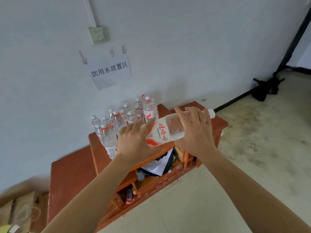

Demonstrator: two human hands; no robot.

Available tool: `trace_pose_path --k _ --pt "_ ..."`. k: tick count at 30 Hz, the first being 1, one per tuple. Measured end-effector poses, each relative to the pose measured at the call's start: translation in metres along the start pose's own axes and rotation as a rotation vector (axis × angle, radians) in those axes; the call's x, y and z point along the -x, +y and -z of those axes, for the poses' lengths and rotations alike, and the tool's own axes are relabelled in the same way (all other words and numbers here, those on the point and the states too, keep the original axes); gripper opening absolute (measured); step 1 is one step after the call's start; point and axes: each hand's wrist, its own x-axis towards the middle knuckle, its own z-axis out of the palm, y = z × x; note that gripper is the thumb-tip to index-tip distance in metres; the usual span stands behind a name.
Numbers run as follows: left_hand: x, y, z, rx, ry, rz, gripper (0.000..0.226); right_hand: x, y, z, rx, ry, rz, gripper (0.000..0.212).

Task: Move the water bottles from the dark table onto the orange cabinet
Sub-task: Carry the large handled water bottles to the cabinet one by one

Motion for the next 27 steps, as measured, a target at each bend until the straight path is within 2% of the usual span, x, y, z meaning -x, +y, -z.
trace_pose_path --k 3,6,8,10,11,13,14,15,16,19,21,22,24,27 --pt "-0.023 -0.018 -0.03 -0.008 0.03 0.06 0.083 -0.042 0.008 -0.03 -0.062 -0.01 -0.027 0.111" --pt "-0.038 -0.043 -0.066 -0.011 0.028 0.119 0.087 -0.076 0.007 -0.069 -0.165 -0.003 -0.088 0.131" --pt "-0.045 -0.061 -0.092 0.012 0.041 0.154 0.087 -0.096 0.006 -0.097 -0.381 -0.048 -0.302 0.142" --pt "-0.057 -0.081 -0.118 0.04 0.047 0.205 0.086 -0.125 0.009 -0.121 -0.838 -0.208 -0.65 0.14" --pt "-0.064 -0.091 -0.132 0.057 0.045 0.236 0.086 -0.141 0.015 -0.133 -1.127 -0.293 -0.781 0.13" --pt "-0.076 -0.108 -0.155 0.096 0.022 0.276 0.087 -0.168 0.024 -0.146 -1.664 -0.432 -0.894 0.083" --pt "-0.082 -0.117 -0.167 0.113 -0.007 0.288 0.088 -0.182 0.026 -0.152 -1.813 -0.424 -0.938 0.054" --pt "-0.087 -0.129 -0.18 0.128 -0.047 0.306 0.089 -0.198 0.024 -0.159 -1.884 -0.396 -0.965 0.037" --pt "-0.093 -0.138 -0.191 0.13 -0.088 0.32 0.092 -0.213 0.021 -0.166 -1.91 -0.357 -0.989 0.035" --pt "-0.101 -0.162 -0.221 0.156 -0.173 0.343 0.097 -0.255 0.004 -0.193 -1.843 -0.35 -1.037 0.054" --pt "-0.107 -0.174 -0.238 0.189 -0.219 0.372 0.099 -0.277 -0.009 -0.212 -1.709 -0.309 -1.182 0.063" --pt "-0.109 -0.18 -0.247 0.223 -0.269 0.414 0.1 -0.288 -0.017 -0.222 -1.621 -0.265 -1.246 0.06" --pt "-0.111 -0.187 -0.26 0.29 -0.413 0.515 0.104 -0.302 -0.033 -0.237 -1.492 -0.147 -1.241 0.04" --pt "-0.112 -0.193 -0.283 0.324 -0.6 0.623 0.107 -0.308 -0.058 -0.263 -1.35 -0.103 -1.035 0.026"
